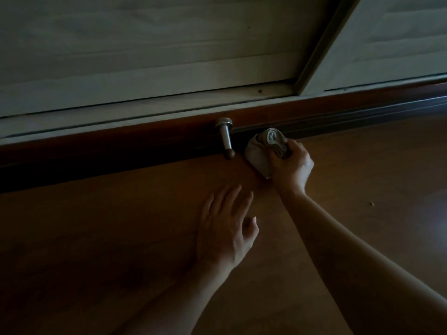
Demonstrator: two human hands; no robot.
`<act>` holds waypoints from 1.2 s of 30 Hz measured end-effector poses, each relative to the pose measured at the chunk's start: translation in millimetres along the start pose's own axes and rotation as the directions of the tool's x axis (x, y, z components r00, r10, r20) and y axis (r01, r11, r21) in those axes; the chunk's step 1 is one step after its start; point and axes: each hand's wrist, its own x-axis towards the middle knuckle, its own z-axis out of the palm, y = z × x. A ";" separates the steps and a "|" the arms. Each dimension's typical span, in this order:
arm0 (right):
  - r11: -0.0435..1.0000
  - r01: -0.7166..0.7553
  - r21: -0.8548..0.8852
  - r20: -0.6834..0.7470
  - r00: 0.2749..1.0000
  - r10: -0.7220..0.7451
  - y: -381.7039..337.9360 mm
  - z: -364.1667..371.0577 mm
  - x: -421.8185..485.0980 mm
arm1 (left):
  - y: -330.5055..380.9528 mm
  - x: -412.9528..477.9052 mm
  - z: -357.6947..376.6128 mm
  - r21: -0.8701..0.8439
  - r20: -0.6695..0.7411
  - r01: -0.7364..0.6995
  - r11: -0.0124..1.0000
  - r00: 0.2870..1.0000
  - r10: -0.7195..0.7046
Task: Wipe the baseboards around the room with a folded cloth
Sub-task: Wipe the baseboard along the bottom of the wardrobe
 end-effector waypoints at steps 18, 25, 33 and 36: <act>0.983 0.169 0.072 0.125 0.976 -0.177 10.8 -7.1 17.3 | 3.1 3.6 9.1 0.105 -0.056 0.046 0.993 0.998 -0.040; 0.976 0.210 0.052 0.115 0.970 -0.215 13.2 -11.7 16.0 | 1.9 2.5 10.0 0.100 -0.056 0.043 0.994 0.998 -0.037; 0.989 0.130 0.063 -0.014 0.992 -0.129 21.2 -12.2 17.9 | 2.0 4.0 10.0 0.102 -0.075 0.030 0.994 0.997 -0.022; 0.981 0.190 0.048 0.033 0.981 -0.192 16.1 -9.4 15.7 | 2.3 1.8 8.3 0.115 -0.069 0.046 0.992 0.997 -0.038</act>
